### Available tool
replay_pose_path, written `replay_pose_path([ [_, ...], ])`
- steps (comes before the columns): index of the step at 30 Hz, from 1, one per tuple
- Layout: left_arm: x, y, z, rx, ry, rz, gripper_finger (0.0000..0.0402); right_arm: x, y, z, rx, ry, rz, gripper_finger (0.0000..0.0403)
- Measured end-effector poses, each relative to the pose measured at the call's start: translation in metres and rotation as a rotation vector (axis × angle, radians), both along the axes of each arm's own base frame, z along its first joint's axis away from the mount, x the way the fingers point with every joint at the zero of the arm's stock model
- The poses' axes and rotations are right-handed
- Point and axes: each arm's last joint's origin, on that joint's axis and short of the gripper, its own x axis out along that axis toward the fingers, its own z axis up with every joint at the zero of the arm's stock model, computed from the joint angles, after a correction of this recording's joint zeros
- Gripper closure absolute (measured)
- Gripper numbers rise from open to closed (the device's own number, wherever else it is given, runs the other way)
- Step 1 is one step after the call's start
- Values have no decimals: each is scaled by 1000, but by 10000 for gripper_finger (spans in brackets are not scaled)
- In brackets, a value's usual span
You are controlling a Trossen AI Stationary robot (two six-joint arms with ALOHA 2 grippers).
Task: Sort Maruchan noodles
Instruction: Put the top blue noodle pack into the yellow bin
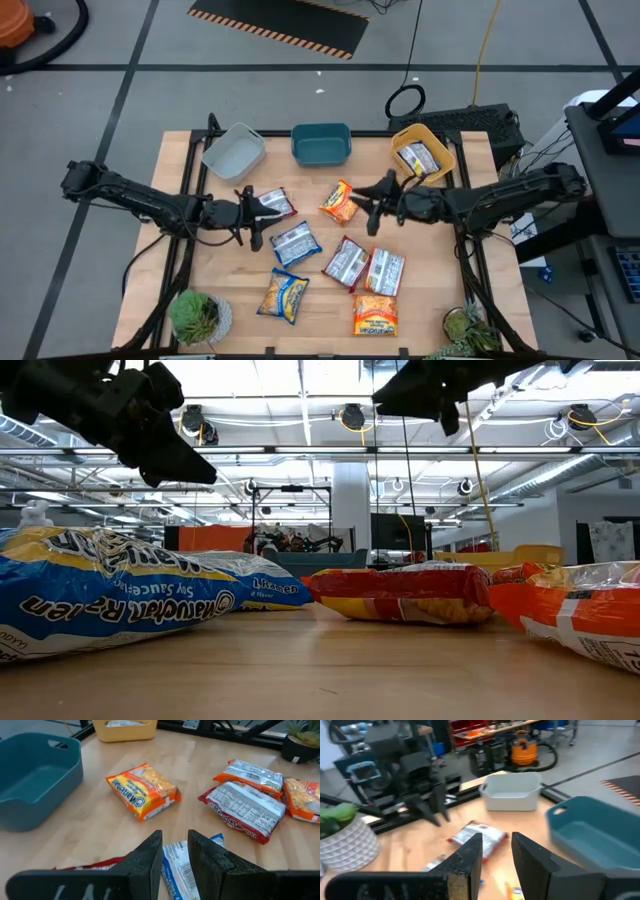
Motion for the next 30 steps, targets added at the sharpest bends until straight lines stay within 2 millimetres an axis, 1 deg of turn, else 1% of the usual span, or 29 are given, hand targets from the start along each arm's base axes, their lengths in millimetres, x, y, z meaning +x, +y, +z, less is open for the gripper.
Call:
replay_pose_path([
  [3,-1,-2,-1,-30,10,5,304,17,12,-5,16,41,27,303],
  [5,-2,-5,-2,-47,9,-4,304,32,19,-7,12,74,43,303],
  [10,-4,-19,-2,-80,7,-64,304,71,37,-17,23,206,140,303],
  [15,-9,-37,0,-118,-9,-136,304,97,46,-36,58,419,236,303],
  [18,-10,-44,3,-126,-42,-152,304,111,51,-51,81,487,283,303],
  [23,-11,-51,8,-132,-102,-167,304,125,56,-71,91,547,305,295],
  [26,-11,-51,9,-137,-114,-169,304,126,55,-80,87,587,297,283],
  [30,-11,-51,9,-117,-113,-174,304,125,54,-83,66,617,301,263],
])
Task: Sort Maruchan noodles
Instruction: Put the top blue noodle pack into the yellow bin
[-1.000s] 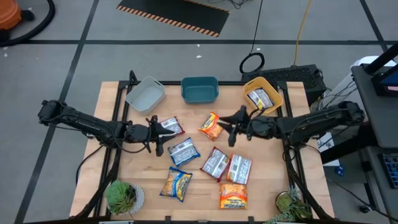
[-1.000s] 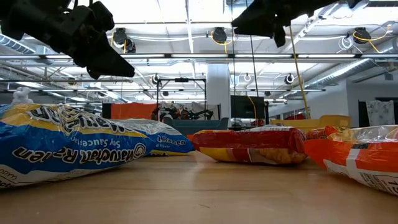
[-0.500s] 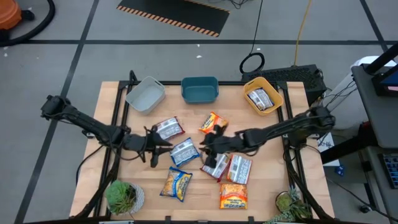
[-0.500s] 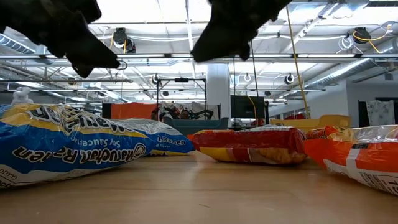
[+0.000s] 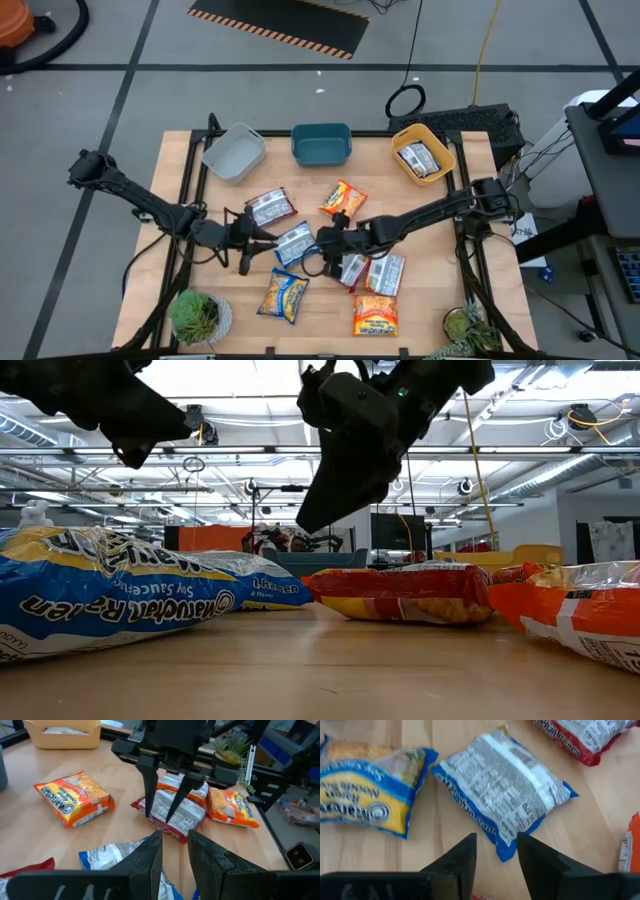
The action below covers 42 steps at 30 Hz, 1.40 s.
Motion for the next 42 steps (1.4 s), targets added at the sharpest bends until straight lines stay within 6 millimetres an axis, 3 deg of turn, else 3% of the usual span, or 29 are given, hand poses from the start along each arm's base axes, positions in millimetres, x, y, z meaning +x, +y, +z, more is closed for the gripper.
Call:
replay_pose_path([
  [4,0,1,0,17,-3,16,304,1,-1,-6,-24,8,-21,242],
  [12,1,2,0,16,-4,18,304,6,0,-40,-14,100,-19,212],
  [27,0,2,0,7,-1,22,304,24,-18,-77,20,85,-15,211],
  [32,0,1,0,5,2,20,304,25,-25,-80,2,95,-12,255],
  [39,0,1,-1,6,5,19,304,28,-30,-78,-32,67,23,380],
  [42,0,1,-1,6,5,17,304,27,-33,-70,-54,52,43,393],
])
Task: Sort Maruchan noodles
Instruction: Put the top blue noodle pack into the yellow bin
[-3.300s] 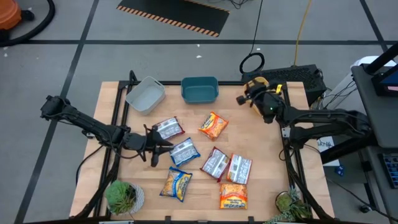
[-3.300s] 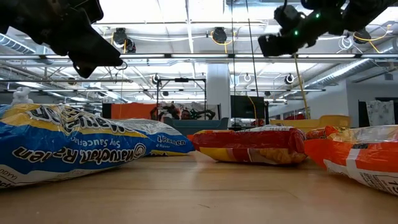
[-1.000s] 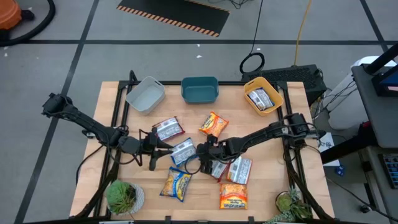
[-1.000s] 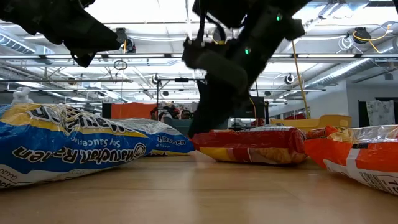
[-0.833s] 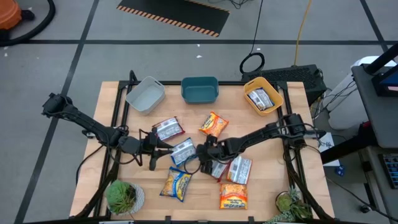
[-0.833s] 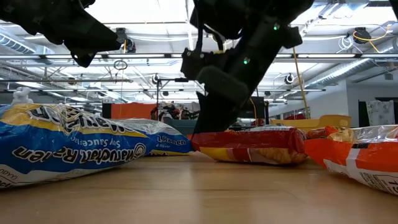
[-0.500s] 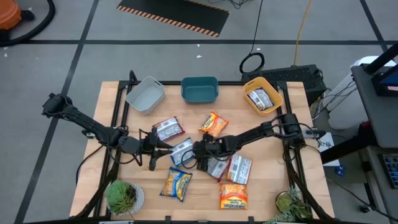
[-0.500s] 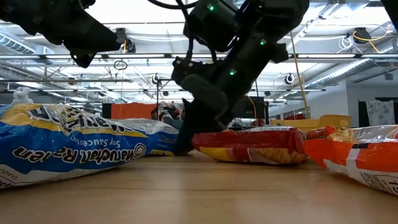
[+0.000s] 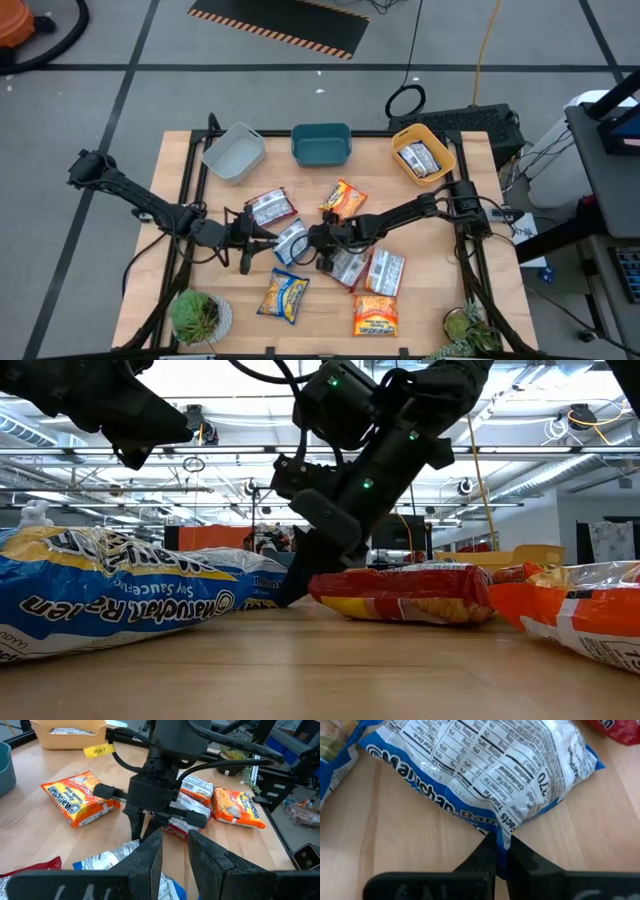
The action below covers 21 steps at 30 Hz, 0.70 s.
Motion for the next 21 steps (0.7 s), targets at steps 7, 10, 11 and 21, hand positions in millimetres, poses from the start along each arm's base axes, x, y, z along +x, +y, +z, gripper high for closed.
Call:
replay_pose_path([
  [7,-3,-4,-2,-13,26,-19,304,-7,-18,52,-142,-99,-5,399],
  [10,-4,-6,-3,-10,32,-29,304,-13,-27,83,-219,-168,-41,399],
  [11,-4,-6,-3,-11,30,-31,304,-16,-29,92,-243,-186,-50,400],
  [21,-2,-4,-2,22,20,-24,304,-57,-37,178,-493,-327,-178,402],
])
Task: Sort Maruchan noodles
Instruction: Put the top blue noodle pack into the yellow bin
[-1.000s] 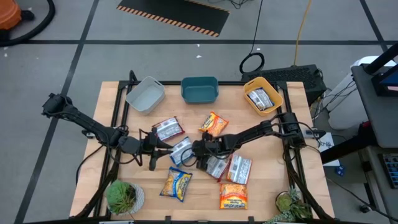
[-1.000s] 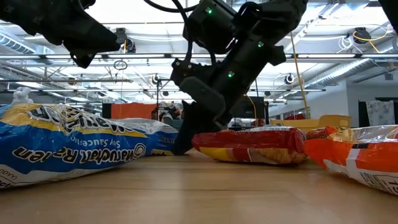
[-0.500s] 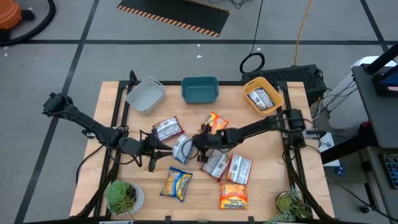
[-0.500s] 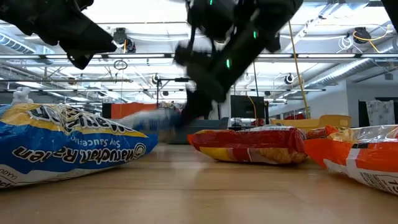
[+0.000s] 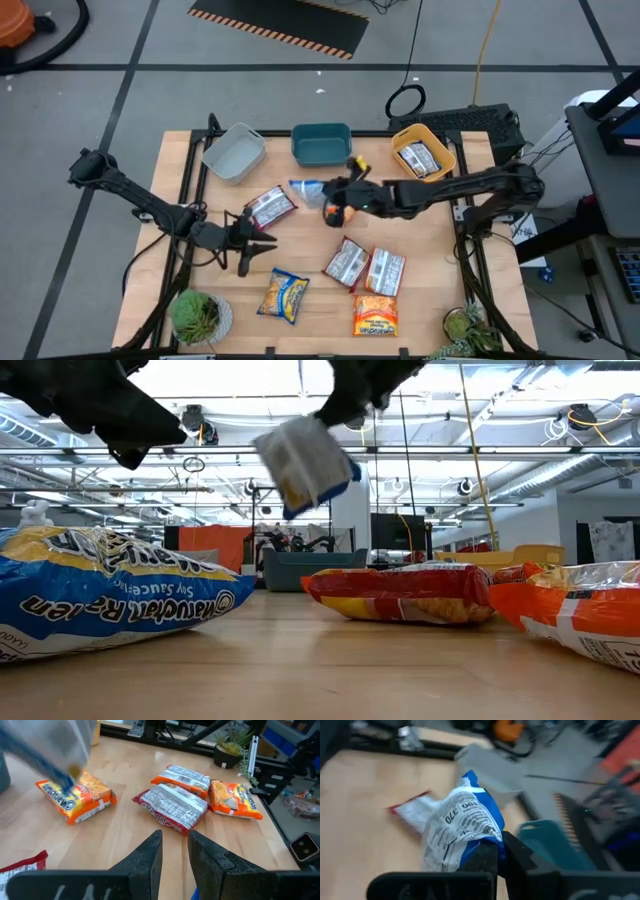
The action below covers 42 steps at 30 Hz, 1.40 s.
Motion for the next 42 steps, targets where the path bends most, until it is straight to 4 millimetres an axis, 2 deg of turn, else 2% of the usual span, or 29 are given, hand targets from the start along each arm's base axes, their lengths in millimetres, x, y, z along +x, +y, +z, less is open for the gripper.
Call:
replay_pose_path([
  [4,0,1,0,-10,2,8,304,-19,1,18,-111,14,-117,402],
  [11,-1,-2,-1,-61,10,15,304,-42,-5,33,-200,54,-250,403],
  [23,-2,-3,-1,-57,9,6,304,-54,-16,47,-237,54,-265,403],
  [30,1,3,-1,2,6,20,304,-67,-19,53,-301,81,-390,403],
  [39,4,11,-1,13,14,61,304,-81,-19,50,-242,101,-422,403],
  [42,4,13,-1,40,14,60,304,-79,-18,50,-191,88,-354,403],
])
